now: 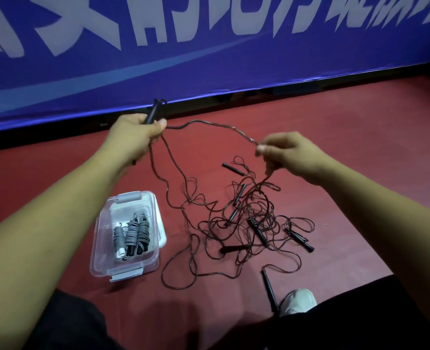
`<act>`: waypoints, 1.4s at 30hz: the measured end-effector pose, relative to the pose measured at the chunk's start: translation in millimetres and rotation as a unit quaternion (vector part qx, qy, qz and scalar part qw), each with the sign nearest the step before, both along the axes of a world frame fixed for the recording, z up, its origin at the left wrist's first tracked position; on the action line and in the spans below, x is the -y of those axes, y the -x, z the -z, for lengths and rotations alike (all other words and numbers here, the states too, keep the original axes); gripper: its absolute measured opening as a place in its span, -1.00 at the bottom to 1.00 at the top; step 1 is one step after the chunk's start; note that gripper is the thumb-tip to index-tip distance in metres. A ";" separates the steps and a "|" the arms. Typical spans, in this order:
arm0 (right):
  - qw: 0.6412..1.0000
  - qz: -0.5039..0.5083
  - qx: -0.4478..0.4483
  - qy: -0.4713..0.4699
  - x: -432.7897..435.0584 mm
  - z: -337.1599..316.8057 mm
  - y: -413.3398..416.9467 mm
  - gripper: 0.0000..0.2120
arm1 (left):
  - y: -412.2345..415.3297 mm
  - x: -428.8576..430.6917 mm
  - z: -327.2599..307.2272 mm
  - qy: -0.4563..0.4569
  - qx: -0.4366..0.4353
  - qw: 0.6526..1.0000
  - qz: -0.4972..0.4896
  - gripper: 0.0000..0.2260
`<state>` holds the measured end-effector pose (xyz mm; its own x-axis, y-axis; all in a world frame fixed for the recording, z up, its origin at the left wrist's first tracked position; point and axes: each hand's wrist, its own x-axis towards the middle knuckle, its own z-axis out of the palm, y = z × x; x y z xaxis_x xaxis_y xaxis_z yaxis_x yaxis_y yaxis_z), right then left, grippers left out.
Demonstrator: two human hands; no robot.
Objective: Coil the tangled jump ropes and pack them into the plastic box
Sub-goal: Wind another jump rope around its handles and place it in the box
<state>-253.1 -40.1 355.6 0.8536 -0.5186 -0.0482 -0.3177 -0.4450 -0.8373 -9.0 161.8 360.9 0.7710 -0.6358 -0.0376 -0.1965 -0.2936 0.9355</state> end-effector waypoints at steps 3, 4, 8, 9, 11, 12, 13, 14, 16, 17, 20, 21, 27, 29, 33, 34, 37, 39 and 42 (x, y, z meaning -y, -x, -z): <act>0.997 0.004 0.075 -0.029 -11.0 -20.0 -5.5 -0.82 | -2.1 -3.5 6.9 -0.172 0.213 0.962 0.010 -0.93; 0.999 -0.004 0.054 -0.004 -17.2 -24.5 -7.9 -0.82 | 4.5 -1.2 6.8 -0.168 0.231 0.958 0.015 -0.94; 0.995 -0.055 -0.026 0.081 -42.1 -27.1 -19.5 -0.80 | 48.8 13.4 -1.5 0.000 0.048 0.990 0.135 -0.85; 0.995 -0.062 -0.017 0.079 -46.1 -28.0 -22.7 -0.80 | 58.5 14.7 -2.5 -0.001 0.009 0.983 0.185 -0.84; 0.996 -0.062 0.010 0.060 -49.1 -30.4 -26.2 -0.81 | 69.2 14.8 1.6 -0.032 0.008 0.965 0.260 -0.86; 0.997 -0.061 0.018 0.047 -48.7 -31.0 -26.5 -0.81 | 70.9 14.9 4.0 -0.034 0.013 0.962 0.271 -0.87; 0.997 -0.064 0.019 0.040 -47.3 -30.3 -26.1 -0.81 | 71.7 15.3 3.9 -0.025 0.007 0.965 0.261 -0.87; 0.997 -0.074 0.009 0.036 -45.5 -27.3 -24.7 -0.79 | 71.2 15.9 1.7 -0.008 -0.005 0.971 0.239 -0.86; 0.994 -0.096 -0.035 0.026 -35.7 -15.7 -19.1 -0.77 | 65.2 17.0 -6.1 0.038 -0.037 0.982 0.184 -0.83; 0.993 -0.100 -0.065 0.016 -26.7 -8.0 -14.0 -0.77 | 61.1 15.8 -11.1 0.061 -0.054 0.985 0.155 -0.81; 0.981 -0.097 -0.167 -0.013 6.8 12.4 7.2 -0.79 | 33.3 7.6 -21.1 0.114 -0.089 0.986 0.077 -0.80; 0.977 -0.092 -0.190 -0.030 15.3 17.1 13.4 -0.80 | 23.8 3.7 -22.7 0.117 -0.094 0.987 0.060 -0.80; 0.979 -0.073 -0.178 0.062 9.2 13.3 5.6 -0.80 | 1.2 1.7 2.0 -0.067 0.014 0.997 0.018 -0.92; 0.991 -0.053 -0.115 0.049 -3.3 3.0 -3.9 -0.79 | -1.0 4.6 10.2 -0.150 0.097 0.984 -0.004 -0.94; 0.987 -0.082 -0.083 0.114 -22.3 -12.6 -19.3 -0.78 | 15.9 12.8 3.3 -0.105 0.183 0.977 -0.002 -0.87; 0.981 -0.097 -0.093 0.137 -27.8 -14.5 -22.0 -0.79 | 27.0 14.9 -2.0 -0.065 0.171 0.983 0.023 -0.87; 0.981 -0.118 -0.072 0.137 -42.5 -20.1 -27.3 -0.78 | 63.5 15.6 -11.8 0.000 0.035 0.985 0.171 -0.85; 0.987 -0.107 -0.032 0.119 -47.0 -23.7 -29.1 -0.77 | 74.8 14.5 -8.3 -0.030 0.014 0.963 0.268 -0.87; 0.988 -0.095 -0.012 0.117 -45.2 -26.2 -27.1 -0.77 | 72.1 17.7 -1.1 -0.023 0.013 0.961 0.275 -0.90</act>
<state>-226.0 5.1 381.7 0.9370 -0.3478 0.0322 -0.2281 -0.6791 -0.6977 -81.1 144.1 362.0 0.3199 -0.9455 -0.0607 -0.3567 -0.1796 0.9168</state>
